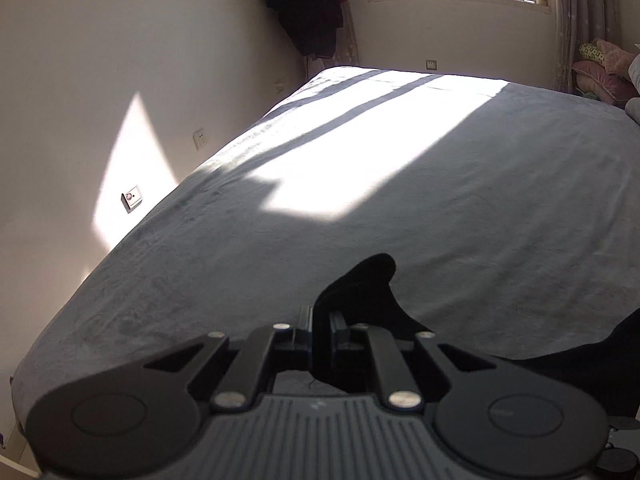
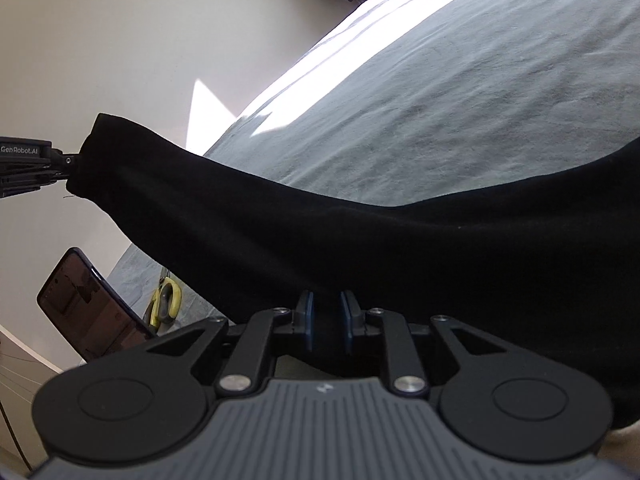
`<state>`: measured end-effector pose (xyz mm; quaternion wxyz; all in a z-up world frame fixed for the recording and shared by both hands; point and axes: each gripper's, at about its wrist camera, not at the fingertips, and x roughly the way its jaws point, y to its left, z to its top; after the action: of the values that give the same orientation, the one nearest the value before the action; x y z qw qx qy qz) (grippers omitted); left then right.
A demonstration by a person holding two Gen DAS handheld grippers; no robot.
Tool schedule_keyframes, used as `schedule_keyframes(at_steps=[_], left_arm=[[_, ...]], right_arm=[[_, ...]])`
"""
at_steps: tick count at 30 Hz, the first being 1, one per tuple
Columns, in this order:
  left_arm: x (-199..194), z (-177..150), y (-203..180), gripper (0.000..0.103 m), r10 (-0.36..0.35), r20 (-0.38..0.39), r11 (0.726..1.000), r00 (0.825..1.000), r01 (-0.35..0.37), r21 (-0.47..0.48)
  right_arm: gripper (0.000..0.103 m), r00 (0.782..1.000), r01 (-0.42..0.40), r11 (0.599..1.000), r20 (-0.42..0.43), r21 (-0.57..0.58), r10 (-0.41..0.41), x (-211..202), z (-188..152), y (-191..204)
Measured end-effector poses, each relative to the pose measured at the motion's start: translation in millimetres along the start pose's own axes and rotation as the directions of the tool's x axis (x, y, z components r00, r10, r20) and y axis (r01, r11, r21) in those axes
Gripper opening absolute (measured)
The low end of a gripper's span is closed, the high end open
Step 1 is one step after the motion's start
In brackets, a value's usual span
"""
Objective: Fold clothes
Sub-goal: 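Pull the black sleeve outward away from the shirt body with the right gripper, then lay the stretched sleeve on the bed and open the right gripper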
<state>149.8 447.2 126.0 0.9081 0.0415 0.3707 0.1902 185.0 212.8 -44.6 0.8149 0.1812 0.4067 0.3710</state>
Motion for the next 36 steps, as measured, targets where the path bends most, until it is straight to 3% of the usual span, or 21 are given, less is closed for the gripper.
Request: schedule_keyframes(at_steps=[4,9,12,13,15,16,21,25,28,31,36], left_arm=[[-5,3,-5,0.011,0.036,0.026,0.999,0.999,-0.037,0.02],[-21,4,-23,0.014,-0.024,0.062,0.999,0.998,0.022,0.029],[-30,-6,-39,0.017,-0.092,0.073,0.996,0.993,0.091,0.012],[-32,-11,-45,0.018,-0.109,0.075,0.994,0.991,0.109,0.005],[-35,-24,-57,0.02,-0.142,0.084,0.989,0.986,0.144,-0.019],[-34,-31,-62,0.021,-0.156,0.086,0.986,0.984,0.16,-0.037],[-17,-76,-96,0.021,-0.196,0.084,0.974,0.977,0.204,-0.099],[0,-110,-120,0.021,-0.149,0.132,0.984,0.98,0.16,-0.075],[13,-133,-127,0.021,-0.161,0.189,0.984,0.969,0.172,-0.044],[27,-151,-123,0.022,-0.176,0.207,0.982,0.962,0.186,-0.029],[39,-166,-119,0.028,-0.224,0.219,0.974,0.95,0.226,0.013]], right_arm=[[0.021,1.0,-0.025,1.0,-0.008,0.002,0.025,16,4,11],[0.021,0.997,-0.067,0.997,-0.029,-0.028,0.067,11,16,19],[0.021,0.999,-0.046,0.997,-0.012,-0.055,0.045,-5,25,16],[0.026,1.0,-0.029,0.997,-0.006,-0.067,0.028,-13,29,13],[0.038,1.0,0.008,0.996,0.008,-0.091,-0.007,-25,35,6],[0.04,0.999,0.031,0.994,0.019,-0.108,-0.029,-32,39,2],[0.04,0.995,0.099,0.976,0.019,-0.194,-0.097,-55,56,-9],[0.04,0.992,0.117,0.955,-0.006,-0.273,-0.123,-60,67,-9],[0.04,0.993,0.083,0.94,-0.055,-0.33,-0.108,-52,75,-5],[0.04,0.988,-0.004,0.925,-0.147,-0.379,-0.056,-29,83,3],[0.04,0.961,-0.146,0.883,-0.277,-0.447,0.019,22,94,22]])
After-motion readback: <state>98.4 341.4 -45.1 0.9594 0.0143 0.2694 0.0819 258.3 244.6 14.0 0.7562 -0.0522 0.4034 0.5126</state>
